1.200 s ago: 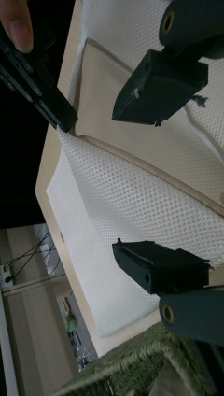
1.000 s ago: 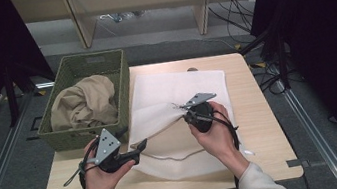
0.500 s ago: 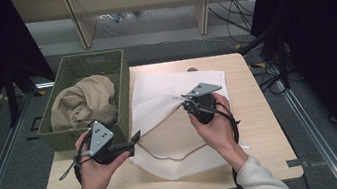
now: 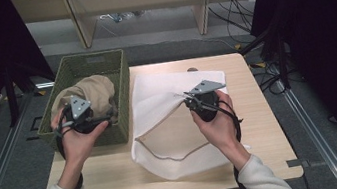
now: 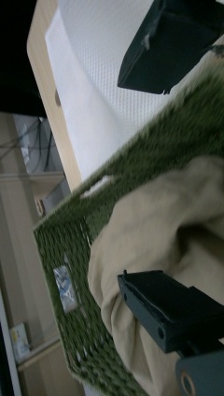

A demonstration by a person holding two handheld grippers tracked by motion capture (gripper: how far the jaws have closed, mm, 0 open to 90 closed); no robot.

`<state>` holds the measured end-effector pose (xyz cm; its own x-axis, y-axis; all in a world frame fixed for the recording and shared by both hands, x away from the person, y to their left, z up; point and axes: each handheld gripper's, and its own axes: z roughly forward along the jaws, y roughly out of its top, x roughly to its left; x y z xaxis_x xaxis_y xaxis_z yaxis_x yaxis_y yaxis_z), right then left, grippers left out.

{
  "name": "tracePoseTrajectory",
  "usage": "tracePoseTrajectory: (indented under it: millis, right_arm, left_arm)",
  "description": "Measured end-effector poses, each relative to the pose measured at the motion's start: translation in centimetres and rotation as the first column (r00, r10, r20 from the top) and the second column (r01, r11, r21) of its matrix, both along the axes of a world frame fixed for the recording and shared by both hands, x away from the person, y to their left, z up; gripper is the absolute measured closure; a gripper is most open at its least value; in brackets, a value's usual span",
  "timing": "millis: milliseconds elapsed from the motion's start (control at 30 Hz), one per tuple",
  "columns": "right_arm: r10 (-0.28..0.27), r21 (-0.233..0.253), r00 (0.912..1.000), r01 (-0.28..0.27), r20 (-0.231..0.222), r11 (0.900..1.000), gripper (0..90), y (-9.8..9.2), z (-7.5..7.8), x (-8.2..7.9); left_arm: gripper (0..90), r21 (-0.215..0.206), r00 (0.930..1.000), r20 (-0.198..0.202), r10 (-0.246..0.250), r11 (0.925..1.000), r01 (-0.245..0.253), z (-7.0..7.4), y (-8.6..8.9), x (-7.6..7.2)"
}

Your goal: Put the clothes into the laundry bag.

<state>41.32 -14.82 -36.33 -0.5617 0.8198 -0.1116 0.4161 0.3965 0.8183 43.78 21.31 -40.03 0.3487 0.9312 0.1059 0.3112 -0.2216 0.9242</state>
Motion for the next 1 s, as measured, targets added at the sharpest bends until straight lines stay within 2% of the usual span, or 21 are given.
tracePoseTrajectory:
  millis: [67, 233, 333, 433, 467, 500, 533, 567, 633, 733, 767, 800, 833, 867, 933, 1000]
  right_arm:
    - [0.006, -0.004, 1.0000, -0.006, 0.008, 1.000, 87.8, 0.0, -0.1, 0.0]
    - [0.004, 0.004, 1.0000, -0.004, -0.002, 1.000, 87.9, 0.1, -0.1, 0.1]
    - [0.012, -0.006, 0.9999, -0.012, -0.001, 1.000, 87.8, 0.1, -0.1, 0.0]
    - [0.015, -0.009, 0.9999, -0.015, -0.003, 1.000, 87.8, 0.1, -0.2, 0.1]
    - [0.011, 0.000, 0.9998, -0.011, -0.015, 1.000, 87.8, 0.1, -0.2, 0.0]
    - [0.025, -0.006, 0.9997, -0.025, -0.007, 1.000, 87.8, 0.1, -0.3, 0.1]
    - [0.013, -0.001, 0.9998, -0.013, -0.014, 1.000, 87.8, 0.1, -0.3, 0.1]
    - [0.016, -0.009, 0.9999, -0.016, -0.004, 1.000, 87.8, 0.0, -0.3, 0.2]
    - [0.008, -0.003, 0.9998, -0.008, -0.017, 1.000, 87.8, 0.0, -0.3, 0.1]
    - [0.006, -0.008, 0.9998, -0.006, -0.020, 1.000, 87.7, -0.1, -0.3, 0.2]
    - [0.006, -0.003, 0.9997, -0.006, -0.024, 1.000, 87.7, -0.1, -0.3, 0.2]
    - [0.004, 0.002, 0.9994, -0.004, -0.036, 1.000, 87.7, 0.0, -0.4, 0.1]
    - [0.012, -0.003, 0.9994, -0.012, -0.032, 1.000, 87.7, -0.1, -0.4, 0.2]
    - [0.013, -0.011, 0.9995, -0.013, -0.029, 1.000, 87.6, -0.1, -0.5, 0.2]
    - [0.005, -0.002, 0.9991, -0.005, -0.041, 1.000, 87.6, 0.0, -0.5, 0.2]
    - [0.007, -0.001, 0.9993, -0.007, -0.037, 1.000, 87.4, 0.0, -0.5, 0.3]
  left_arm:
    - [5.9, 0.009, 0.9995, -0.013, 0.028, 0.9996, -0.028, 0.4, 0.4, 1.0]
    - [5.9, 0.022, 0.9939, -0.085, 0.069, 0.9975, -0.068, 1.0, 1.1, 3.8]
    - [4.7, 0.055, 0.9877, -0.133, 0.082, 0.9957, -0.075, 1.5, 1.2, 5.6]
    - [4.4, 0.058, 0.9816, -0.163, 0.099, 0.9942, -0.091, 1.9, 1.3, 7.1]
    - [4.1, 0.070, 0.9791, -0.177, 0.100, 0.9936, -0.088, 2.0, 1.5, 7.4]
    - [3.9, 0.062, 0.9765, -0.187, 0.107, 0.9934, -0.097, 1.9, 1.6, 8.0]
    - [3.7, 0.060, 0.9722, -0.204, 0.115, 0.9927, -0.105, 1.8, 1.7, 8.6]
    - [3.7, 0.092, 0.9653, -0.234, 0.116, 0.9911, -0.097, 1.7, 1.9, 9.1]
    - [3.3, 0.100, 0.9557, -0.270, 0.117, 0.9906, -0.093, 1.2, 1.9, 10.0]
    - [1.3, 0.128, 0.9366, -0.336, 0.098, 0.9901, -0.058, -0.1, 1.9, 11.5]
    - [0.9, 0.172, 0.9285, -0.358, 0.100, 0.9842, -0.040, -0.6, 2.0, 12.0]
    - [0.5, 0.168, 0.9208, -0.374, 0.110, 0.9845, -0.050, -0.9, 1.8, 12.2]
    - [0.2, 0.186, 0.9176, -0.383, 0.108, 0.9818, -0.038, -1.3, 1.8, 12.5]
    - [0.0, 0.192, 0.9083, -0.399, 0.126, 0.9800, -0.052, -1.7, 1.7, 12.6]
    - [0.0, 0.191, 0.8846, -0.437, 0.162, 0.9779, -0.085, -2.4, 1.5, 12.8]
    - [0.0, 0.203, 0.8820, -0.441, 0.167, 0.9756, -0.084, -2.6, 1.3, 13.1]
